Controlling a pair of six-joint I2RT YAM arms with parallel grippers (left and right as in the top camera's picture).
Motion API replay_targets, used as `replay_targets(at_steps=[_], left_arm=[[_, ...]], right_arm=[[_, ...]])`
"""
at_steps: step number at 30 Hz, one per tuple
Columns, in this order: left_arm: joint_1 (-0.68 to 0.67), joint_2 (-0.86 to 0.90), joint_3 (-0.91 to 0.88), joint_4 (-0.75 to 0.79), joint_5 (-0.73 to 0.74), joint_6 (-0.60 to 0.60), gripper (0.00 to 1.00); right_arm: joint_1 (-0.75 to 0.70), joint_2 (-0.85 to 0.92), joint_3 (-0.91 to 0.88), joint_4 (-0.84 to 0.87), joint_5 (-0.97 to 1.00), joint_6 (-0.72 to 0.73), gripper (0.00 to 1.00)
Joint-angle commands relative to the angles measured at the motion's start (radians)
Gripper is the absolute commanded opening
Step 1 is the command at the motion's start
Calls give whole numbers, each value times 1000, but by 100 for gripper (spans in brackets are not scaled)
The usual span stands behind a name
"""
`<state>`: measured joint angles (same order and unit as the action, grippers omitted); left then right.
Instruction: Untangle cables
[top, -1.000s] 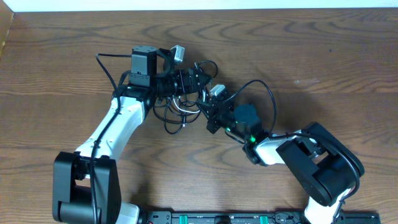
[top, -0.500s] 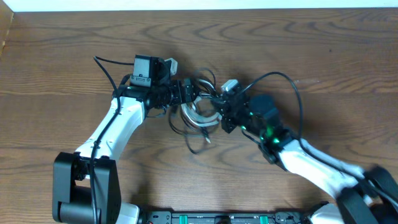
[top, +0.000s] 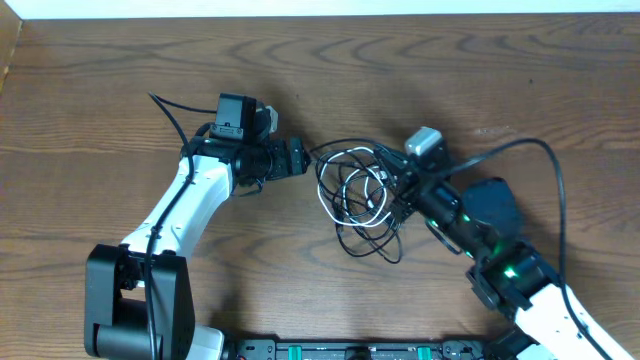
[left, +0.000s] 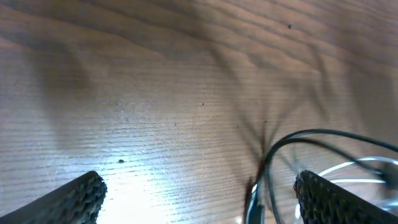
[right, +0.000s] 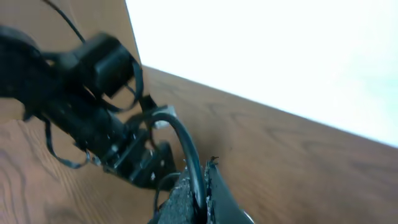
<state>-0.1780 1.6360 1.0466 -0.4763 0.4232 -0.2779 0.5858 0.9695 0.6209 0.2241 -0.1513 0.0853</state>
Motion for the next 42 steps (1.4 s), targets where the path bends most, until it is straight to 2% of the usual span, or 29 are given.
replay_targets(at_steps=[1, 6, 13, 25, 28, 34, 42], left_arm=[[-37, -18, -2, -10, 78, 103, 97], [-115, -18, -2, -2, 77, 200, 97], [-158, -18, -2, 11, 105, 199, 97], [-162, -18, -2, 156, 525, 198, 97], [-162, -18, -2, 191, 569, 189, 97], [-162, -18, -2, 233, 531, 183, 97], [-162, -18, -2, 226, 270, 138, 97]], right_arm=[[-6, -59, 11, 18, 26, -15, 1], [-2, -77, 11, 67, 11, 24, 1], [-2, -77, 11, 136, 11, 34, 1], [-3, -75, 11, 90, 66, 34, 1], [-3, -75, 11, 85, 67, 47, 1], [-2, -75, 11, 114, -6, 152, 1], [-2, -76, 11, 218, -116, 196, 1]])
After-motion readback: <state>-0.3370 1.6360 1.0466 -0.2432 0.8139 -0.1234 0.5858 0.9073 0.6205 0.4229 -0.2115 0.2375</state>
